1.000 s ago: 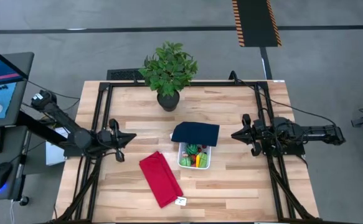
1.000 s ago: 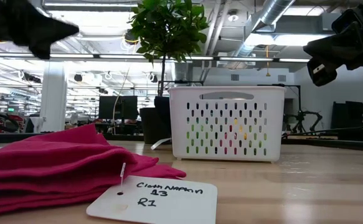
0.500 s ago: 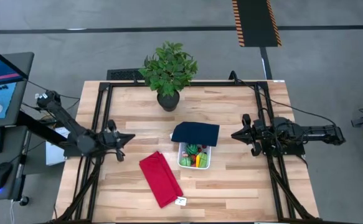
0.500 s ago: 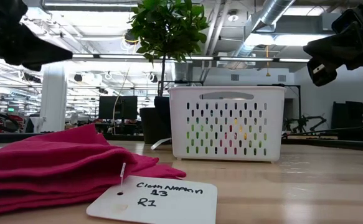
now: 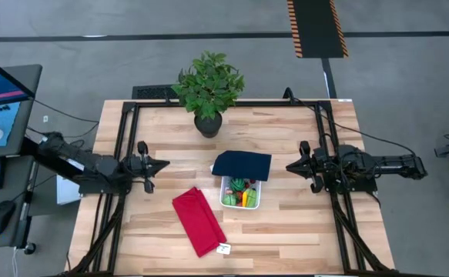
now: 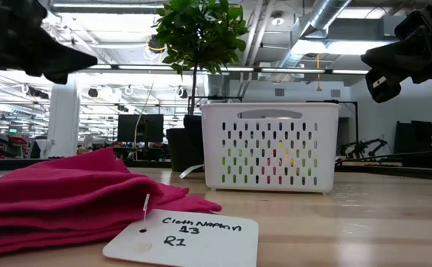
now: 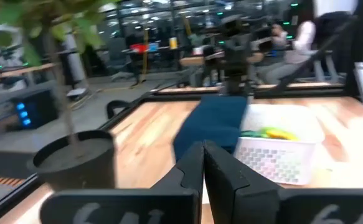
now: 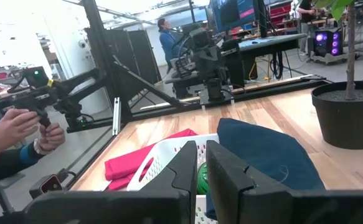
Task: Pick and placing Produce into tupperware
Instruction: Return to Home Position
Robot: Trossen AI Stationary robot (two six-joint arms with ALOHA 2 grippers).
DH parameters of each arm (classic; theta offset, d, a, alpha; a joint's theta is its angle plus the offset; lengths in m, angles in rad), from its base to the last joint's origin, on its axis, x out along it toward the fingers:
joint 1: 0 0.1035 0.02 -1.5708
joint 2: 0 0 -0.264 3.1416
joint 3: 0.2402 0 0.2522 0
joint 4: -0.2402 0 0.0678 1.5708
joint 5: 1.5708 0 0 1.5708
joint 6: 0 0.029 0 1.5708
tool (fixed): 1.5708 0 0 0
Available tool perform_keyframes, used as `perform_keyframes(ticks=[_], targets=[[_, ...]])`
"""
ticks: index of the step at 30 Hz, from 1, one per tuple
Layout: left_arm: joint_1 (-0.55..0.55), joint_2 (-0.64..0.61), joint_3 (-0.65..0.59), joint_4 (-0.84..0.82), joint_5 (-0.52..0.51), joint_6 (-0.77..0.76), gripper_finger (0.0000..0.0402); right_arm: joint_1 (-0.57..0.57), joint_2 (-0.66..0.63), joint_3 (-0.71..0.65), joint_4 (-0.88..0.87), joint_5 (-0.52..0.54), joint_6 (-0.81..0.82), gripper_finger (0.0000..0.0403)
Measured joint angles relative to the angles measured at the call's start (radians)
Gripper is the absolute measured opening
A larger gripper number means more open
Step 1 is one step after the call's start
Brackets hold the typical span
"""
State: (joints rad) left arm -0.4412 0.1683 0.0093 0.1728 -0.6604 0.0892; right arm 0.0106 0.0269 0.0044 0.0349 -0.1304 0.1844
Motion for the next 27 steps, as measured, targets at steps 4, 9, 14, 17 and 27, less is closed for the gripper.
perform_keyframes(ticks=[4,9,14,17,27], targets=[[0.128,-0.065,0.0,-0.04,0.157,0.0,0.0,0.0,0.0,0.0,0.0,0.0,0.0,0.0059],[0.277,-0.115,0.0,-0.1,0.364,0.007,0.0,0.0,0.0,0.0,0.0,0.0,0.0,0.0059],[0.387,-0.103,0.003,-0.111,0.399,-0.068,0.0,0.0,0.0,0.0,0.0,0.0,0.0,0.0059],[0.43,-0.087,0.001,-0.113,0.446,-0.07,0.0,0.0,0.0,0.0,0.0,0.0,0.0,0.0059],[0.498,-0.08,-0.002,-0.101,0.386,-0.107,0.0,0.0,0.0,0.0,0.0,0.0,0.0,0.0059]])
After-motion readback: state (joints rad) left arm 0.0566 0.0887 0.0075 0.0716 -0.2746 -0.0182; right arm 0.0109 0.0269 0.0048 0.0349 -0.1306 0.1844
